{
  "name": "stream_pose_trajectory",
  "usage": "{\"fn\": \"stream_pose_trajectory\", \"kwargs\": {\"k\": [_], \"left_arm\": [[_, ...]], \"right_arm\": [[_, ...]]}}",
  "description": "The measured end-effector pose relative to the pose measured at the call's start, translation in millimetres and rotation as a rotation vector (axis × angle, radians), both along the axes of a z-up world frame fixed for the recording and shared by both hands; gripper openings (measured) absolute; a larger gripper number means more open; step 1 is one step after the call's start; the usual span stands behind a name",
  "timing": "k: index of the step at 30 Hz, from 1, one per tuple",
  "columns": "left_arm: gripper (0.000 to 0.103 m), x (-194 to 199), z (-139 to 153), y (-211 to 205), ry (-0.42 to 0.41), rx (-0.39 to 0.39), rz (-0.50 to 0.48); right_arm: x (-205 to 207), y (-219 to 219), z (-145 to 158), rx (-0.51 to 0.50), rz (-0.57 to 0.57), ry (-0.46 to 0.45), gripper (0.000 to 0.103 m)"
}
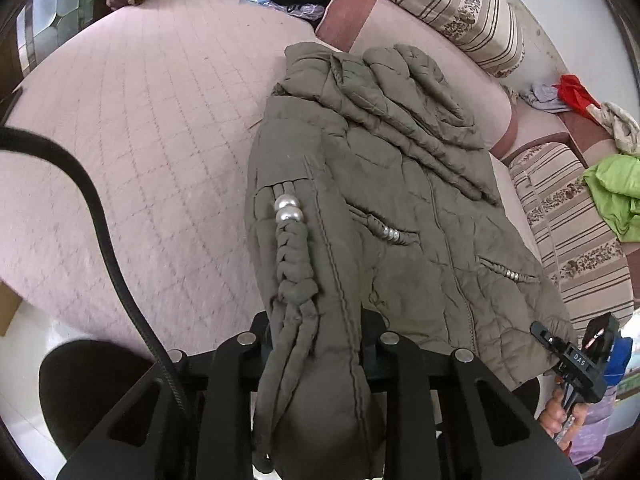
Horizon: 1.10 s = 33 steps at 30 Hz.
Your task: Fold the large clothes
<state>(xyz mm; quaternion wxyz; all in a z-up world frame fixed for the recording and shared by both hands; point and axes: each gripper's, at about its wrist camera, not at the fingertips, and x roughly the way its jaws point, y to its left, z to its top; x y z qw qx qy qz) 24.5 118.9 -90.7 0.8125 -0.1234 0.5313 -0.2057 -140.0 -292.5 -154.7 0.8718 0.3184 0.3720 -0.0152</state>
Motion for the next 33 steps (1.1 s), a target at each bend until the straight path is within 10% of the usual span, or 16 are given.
{"fn": "stream_pose_trajectory", "kwargs": {"k": [12, 33], "left_arm": [[0.024, -17, 9, -16, -0.091, 0.171, -0.029], [0.024, 43, 117, -48, -0.330, 0.188, 0.014]], "right_arm": [[-26, 10, 4, -0.053, 0.037, 0.020, 0.030], [47, -1, 111, -0.163, 0.036, -0.117, 0.029]]}}
